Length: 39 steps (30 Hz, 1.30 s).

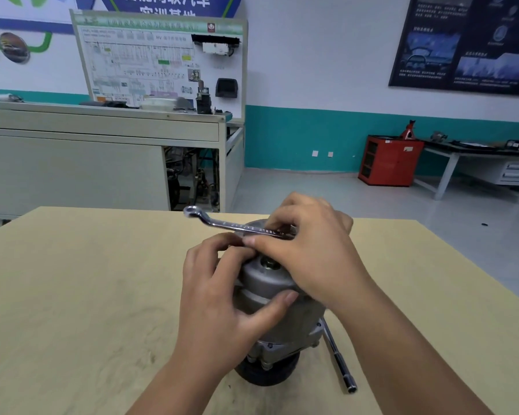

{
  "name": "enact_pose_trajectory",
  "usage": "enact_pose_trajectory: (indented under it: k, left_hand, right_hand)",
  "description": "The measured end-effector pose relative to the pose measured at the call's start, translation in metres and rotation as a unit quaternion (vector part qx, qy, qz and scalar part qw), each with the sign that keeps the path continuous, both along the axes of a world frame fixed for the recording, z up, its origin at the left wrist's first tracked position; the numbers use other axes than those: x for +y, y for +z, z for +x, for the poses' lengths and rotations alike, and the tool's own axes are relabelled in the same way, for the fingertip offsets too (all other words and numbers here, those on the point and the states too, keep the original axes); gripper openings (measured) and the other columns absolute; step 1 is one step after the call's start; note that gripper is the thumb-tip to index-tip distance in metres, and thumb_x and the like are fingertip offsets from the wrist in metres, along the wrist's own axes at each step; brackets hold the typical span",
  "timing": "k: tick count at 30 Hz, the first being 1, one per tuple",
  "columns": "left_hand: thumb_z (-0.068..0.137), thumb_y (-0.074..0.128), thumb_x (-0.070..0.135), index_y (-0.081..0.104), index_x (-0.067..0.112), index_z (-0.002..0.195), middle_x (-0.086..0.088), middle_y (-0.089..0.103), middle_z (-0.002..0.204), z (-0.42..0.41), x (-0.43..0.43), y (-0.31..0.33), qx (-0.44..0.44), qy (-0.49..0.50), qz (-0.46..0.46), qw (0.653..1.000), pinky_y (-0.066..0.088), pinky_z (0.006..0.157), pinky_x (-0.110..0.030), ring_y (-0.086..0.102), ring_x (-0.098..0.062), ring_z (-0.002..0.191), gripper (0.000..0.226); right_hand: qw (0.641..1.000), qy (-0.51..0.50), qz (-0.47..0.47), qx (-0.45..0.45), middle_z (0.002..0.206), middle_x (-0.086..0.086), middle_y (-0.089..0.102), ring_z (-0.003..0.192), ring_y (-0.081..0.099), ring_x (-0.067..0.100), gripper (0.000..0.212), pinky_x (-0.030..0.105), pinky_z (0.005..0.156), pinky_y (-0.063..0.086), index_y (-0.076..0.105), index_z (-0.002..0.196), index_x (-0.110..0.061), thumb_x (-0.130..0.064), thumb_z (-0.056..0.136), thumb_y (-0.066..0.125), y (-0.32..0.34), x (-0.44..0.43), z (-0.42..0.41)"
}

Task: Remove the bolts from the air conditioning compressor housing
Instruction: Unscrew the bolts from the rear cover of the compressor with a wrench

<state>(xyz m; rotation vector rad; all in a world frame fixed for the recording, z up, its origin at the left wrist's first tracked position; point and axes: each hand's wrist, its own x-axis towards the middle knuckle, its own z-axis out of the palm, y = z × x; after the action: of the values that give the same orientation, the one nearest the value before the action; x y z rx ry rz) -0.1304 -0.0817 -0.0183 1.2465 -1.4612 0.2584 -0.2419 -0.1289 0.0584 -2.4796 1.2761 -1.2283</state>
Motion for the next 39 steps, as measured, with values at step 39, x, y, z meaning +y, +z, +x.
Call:
enact_pose_trajectory:
  k: [39]
  left_hand:
    - [0.065,0.065,0.057,0.066,0.011,0.098,0.011,0.051,0.11,-0.002,0.001,0.0,0.017,-0.003,-0.022,1.0,0.039,0.089,-0.022,0.045,-0.014,0.103,0.056]
  right_hand:
    - [0.97,0.038,0.217,-0.103,0.057,-0.006,0.059,0.07,0.058,0.027,0.009,0.039,0.076,0.044,0.067,0.079,-0.015,-0.018,0.086,0.063,0.009,-0.029,-0.007]
